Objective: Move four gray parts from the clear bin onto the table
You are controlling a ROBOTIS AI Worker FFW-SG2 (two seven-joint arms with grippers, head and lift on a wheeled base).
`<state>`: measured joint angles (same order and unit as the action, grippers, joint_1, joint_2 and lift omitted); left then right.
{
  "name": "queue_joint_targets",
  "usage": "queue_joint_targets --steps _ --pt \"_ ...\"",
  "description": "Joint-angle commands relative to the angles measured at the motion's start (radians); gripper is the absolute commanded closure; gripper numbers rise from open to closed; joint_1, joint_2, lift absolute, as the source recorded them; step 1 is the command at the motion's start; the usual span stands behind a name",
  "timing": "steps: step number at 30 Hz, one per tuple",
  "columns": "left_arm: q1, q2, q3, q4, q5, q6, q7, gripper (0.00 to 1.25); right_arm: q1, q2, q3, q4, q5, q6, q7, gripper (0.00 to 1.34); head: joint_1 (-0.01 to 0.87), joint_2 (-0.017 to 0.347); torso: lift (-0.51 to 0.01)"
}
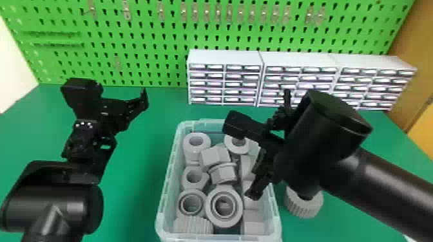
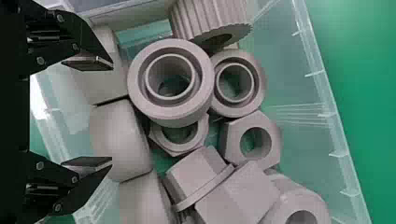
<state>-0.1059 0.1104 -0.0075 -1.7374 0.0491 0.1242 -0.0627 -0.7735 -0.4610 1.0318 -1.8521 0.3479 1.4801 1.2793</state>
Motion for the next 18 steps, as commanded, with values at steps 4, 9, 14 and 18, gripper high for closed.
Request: queue_joint_targets --steps 4,9,14,18 --pt "-0.003 0.000 0.000 0.001 0.000 0.000 0.001 0.09 0.010 0.024 -0.013 0.047 -0.001 -0.029 0.000 0.53 0.686 0.026 -0.050" --pt "-0.005 0.000 -0.002 0.002 0.000 0.000 0.000 0.09 0.011 0.039 -0.021 0.080 0.014 -0.052 0.000 0.53 0.686 0.026 -0.050" --pt "-0.006 0.000 -0.003 0.002 0.002 0.000 0.000 0.09 0.020 0.059 -0.032 0.109 0.049 -0.073 0.000 0.53 0.686 0.026 -0.050" --pt "-0.006 0.000 -0.005 0.004 0.000 0.000 0.000 0.09 0.020 0.077 -0.030 0.128 0.082 -0.086 0.000 0.53 0.686 0.026 -0.050"
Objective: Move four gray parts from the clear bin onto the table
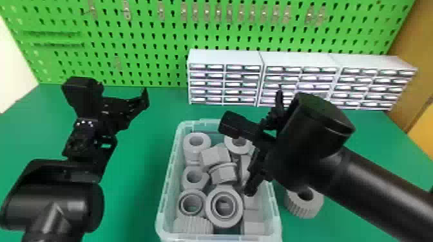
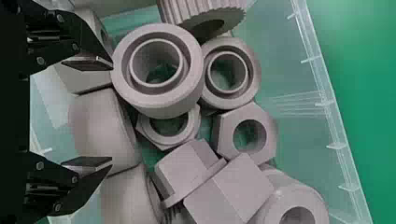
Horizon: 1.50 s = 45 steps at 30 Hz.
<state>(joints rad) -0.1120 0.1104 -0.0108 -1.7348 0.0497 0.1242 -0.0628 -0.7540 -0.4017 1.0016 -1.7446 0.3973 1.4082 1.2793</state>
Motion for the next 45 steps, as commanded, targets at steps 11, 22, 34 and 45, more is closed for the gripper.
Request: queue_joint_targets --steps 11,22,34,45 --pt "-0.003 0.000 -0.001 0.004 0.001 0.000 0.000 0.09 -0.010 0.040 0.020 0.096 0.009 -0.058 0.000 0.53 0.686 0.026 -0.050" --pt "-0.009 0.000 -0.009 0.012 0.001 0.000 0.000 0.09 -0.039 0.058 0.054 0.163 -0.029 -0.132 -0.008 0.53 0.686 0.026 -0.050" --pt "-0.009 0.000 -0.008 0.012 0.001 0.000 0.000 0.09 -0.065 0.086 0.081 0.192 -0.127 -0.179 -0.084 0.53 0.686 0.026 -0.050" --pt "-0.011 0.000 -0.006 0.012 0.001 0.000 0.000 0.09 -0.080 0.092 0.104 0.241 -0.199 -0.202 -0.087 0.53 0.686 0.026 -0.050"
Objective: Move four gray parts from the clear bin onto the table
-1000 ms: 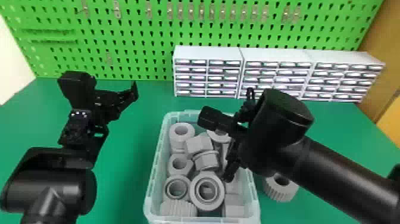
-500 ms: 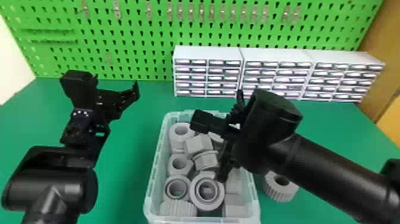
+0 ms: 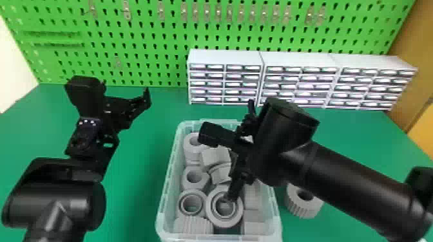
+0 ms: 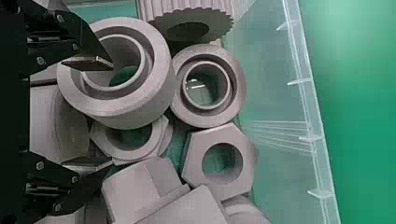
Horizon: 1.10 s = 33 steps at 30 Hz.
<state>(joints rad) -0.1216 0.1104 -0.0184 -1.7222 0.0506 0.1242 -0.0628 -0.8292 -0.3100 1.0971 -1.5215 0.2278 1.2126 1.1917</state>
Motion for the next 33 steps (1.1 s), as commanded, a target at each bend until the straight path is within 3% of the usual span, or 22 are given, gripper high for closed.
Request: queue_joint_targets --steps 1,10,33 --pt "-0.001 0.000 0.002 0.000 0.000 0.000 0.000 0.09 -0.005 0.000 0.012 0.023 -0.038 -0.008 0.000 0.53 0.686 0.026 -0.050" --pt "-0.001 0.000 0.002 0.001 0.000 0.000 0.000 0.09 -0.011 0.000 0.021 0.047 -0.076 -0.030 -0.009 0.53 0.686 0.026 -0.050" --pt "-0.007 0.005 -0.005 0.000 0.003 -0.014 -0.002 0.09 -0.004 0.028 0.010 0.061 -0.053 -0.041 -0.027 0.53 0.686 0.026 -0.050"
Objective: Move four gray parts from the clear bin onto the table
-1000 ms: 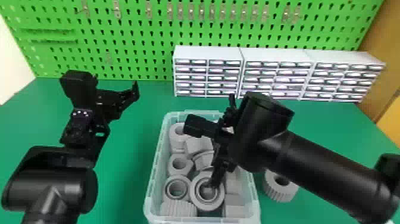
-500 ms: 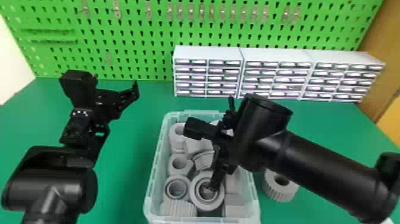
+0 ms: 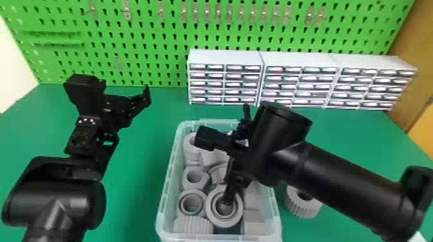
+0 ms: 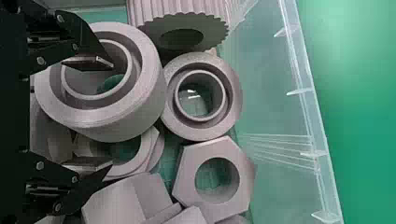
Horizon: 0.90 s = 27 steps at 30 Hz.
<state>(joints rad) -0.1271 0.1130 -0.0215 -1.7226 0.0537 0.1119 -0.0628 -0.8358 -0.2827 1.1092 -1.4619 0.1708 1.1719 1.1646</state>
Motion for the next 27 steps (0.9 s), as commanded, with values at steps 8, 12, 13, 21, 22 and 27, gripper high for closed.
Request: queue_joint_targets --steps 8,12,13,21,22,27 --pt "-0.002 0.002 -0.003 0.000 0.000 -0.005 -0.002 0.09 0.012 0.004 -0.009 0.012 0.032 0.000 0.000 0.53 0.686 0.026 -0.050" --pt "-0.003 0.004 -0.002 0.000 0.000 -0.006 -0.002 0.09 0.014 0.005 -0.009 0.028 0.032 0.000 0.000 0.53 0.686 0.026 -0.050" --pt "-0.003 0.004 -0.002 0.000 0.000 -0.006 -0.002 0.10 0.015 0.007 -0.009 0.031 0.033 -0.002 0.000 0.53 0.686 0.026 -0.050" --pt "-0.006 0.004 -0.005 0.000 0.000 -0.009 -0.002 0.10 0.020 0.011 -0.011 0.049 0.033 -0.009 -0.005 0.53 0.686 0.026 -0.050" --pt "-0.006 0.005 -0.005 0.000 0.002 -0.009 -0.002 0.10 0.020 0.013 -0.012 0.051 0.033 -0.009 -0.008 0.53 0.686 0.026 -0.050" --pt "-0.008 0.005 -0.005 0.000 0.002 -0.011 -0.002 0.10 0.024 0.016 -0.012 0.054 0.035 -0.011 -0.017 0.53 0.686 0.026 -0.050"
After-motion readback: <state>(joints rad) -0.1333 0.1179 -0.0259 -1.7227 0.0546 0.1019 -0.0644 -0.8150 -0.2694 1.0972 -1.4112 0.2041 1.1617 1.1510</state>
